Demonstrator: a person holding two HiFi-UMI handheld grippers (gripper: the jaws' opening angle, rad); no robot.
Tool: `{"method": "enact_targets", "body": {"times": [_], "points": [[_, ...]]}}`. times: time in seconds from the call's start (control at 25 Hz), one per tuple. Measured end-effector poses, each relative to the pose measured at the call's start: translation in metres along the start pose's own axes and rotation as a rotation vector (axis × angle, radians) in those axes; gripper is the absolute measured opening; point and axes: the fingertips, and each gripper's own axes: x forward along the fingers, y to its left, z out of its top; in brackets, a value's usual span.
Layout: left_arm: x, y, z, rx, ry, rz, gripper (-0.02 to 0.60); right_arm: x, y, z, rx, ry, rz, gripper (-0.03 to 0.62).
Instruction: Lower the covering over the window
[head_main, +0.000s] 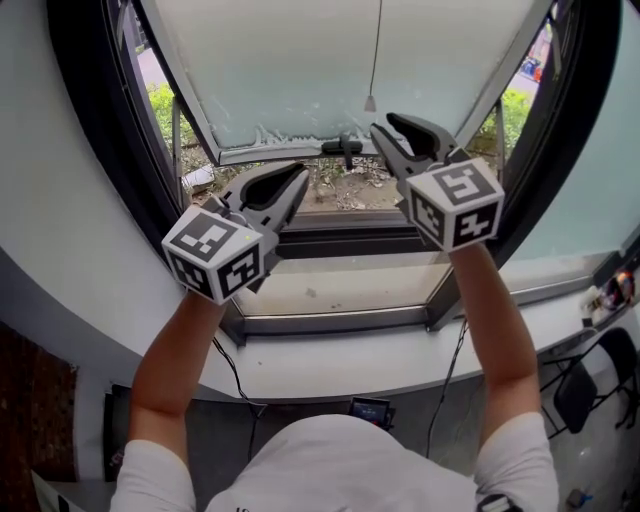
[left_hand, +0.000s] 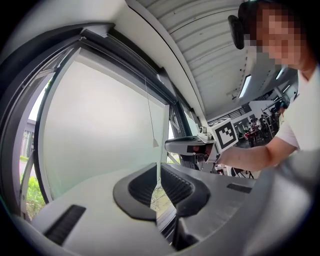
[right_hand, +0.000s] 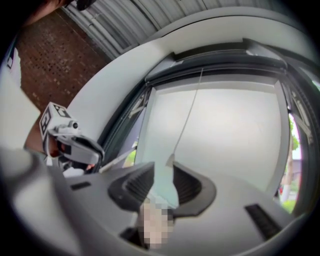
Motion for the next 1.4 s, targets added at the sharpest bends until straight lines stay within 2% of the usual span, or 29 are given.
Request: {"method": "enact_targets", "body": {"times": [0.32,0.64,0.84,0.96,1.08,1.28,1.4], "points": [[0.017,0.013,0.025,0.054,-0.005,0.017,0.021,0.028,-0.027,0.012,-0.030,0.034,-0.041,0.138],[0.032,0.023,0.031,0.101,0.028,0.027,0.038,0.056,-0.029,0.015,-0.071,0.089,-0.019,0.144],[0.033,0.023,0.035,0.135,0.043,0.027,0.043,0.058,-0.029,0.021,-0.062,0.072,-0.016,0.143],[0.033,0.023,0.034,0.148,0.054,0.016,0.043,0.058,-0.028,0.020,-0.082,0.081,-0.018,0.129],[0.033,0.024,0.034,0.154,0.060,0.007,0.043,0.060,-0.026,0.019,-0.110,0.106,-0.022,0.069],[0.031,0.025,0.034,0.172,0.071,0.004,0.043,0.058,-0.024,0.020,-0.146,0.117,-0.033,0.063],[0.027,0.028,0.035,0.184,0.079,0.005,0.044,0.054,-0.022,0.020,-0.220,0.149,-0.053,0.060]]}}
